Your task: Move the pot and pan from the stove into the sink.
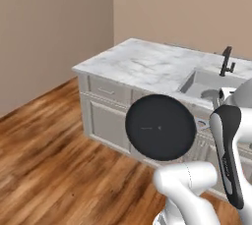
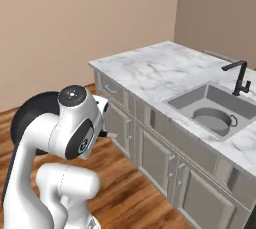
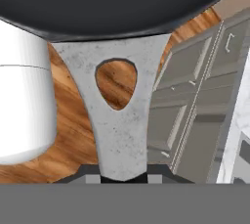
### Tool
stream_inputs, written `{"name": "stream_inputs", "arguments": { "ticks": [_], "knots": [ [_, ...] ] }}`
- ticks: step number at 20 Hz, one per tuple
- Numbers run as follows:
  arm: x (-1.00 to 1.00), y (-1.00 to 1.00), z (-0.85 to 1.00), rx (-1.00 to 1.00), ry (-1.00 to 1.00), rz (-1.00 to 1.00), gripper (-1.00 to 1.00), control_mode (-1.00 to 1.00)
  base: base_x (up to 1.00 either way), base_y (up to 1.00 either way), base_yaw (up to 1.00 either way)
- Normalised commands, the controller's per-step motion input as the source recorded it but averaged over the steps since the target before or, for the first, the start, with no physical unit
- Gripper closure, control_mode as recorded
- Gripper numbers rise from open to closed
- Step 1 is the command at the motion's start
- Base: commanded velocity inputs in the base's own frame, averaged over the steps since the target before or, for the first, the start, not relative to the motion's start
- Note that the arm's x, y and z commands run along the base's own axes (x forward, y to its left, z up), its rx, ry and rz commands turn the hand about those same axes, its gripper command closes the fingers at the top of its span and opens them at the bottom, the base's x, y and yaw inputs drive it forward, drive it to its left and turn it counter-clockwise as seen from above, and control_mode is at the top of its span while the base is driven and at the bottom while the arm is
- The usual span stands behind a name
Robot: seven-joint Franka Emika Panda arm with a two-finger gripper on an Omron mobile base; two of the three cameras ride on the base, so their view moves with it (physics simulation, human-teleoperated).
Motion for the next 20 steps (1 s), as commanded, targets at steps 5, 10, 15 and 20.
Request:
{"name": "stream_inputs", "arguments": {
  "ticks": [5, 10, 15, 20],
  "knots": [
    [0.0, 0.0, 0.0, 0.0, 0.0, 0.0, 1.0, 1.0, 0.0, 0.0, -0.5],
    [0.0, 0.0, 0.0, 0.0, 0.0, 0.0, 1.0, 1.0, 0.0, 0.0, -0.5],
    [0.0, 0.0, 0.0, 0.0, 0.0, 0.0, 1.0, 1.0, 0.0, 0.0, -0.5],
    [0.0, 0.0, 0.0, 0.0, 0.0, 0.0, 1.0, 1.0, 0.0, 0.0, -0.5]
  ]
}}
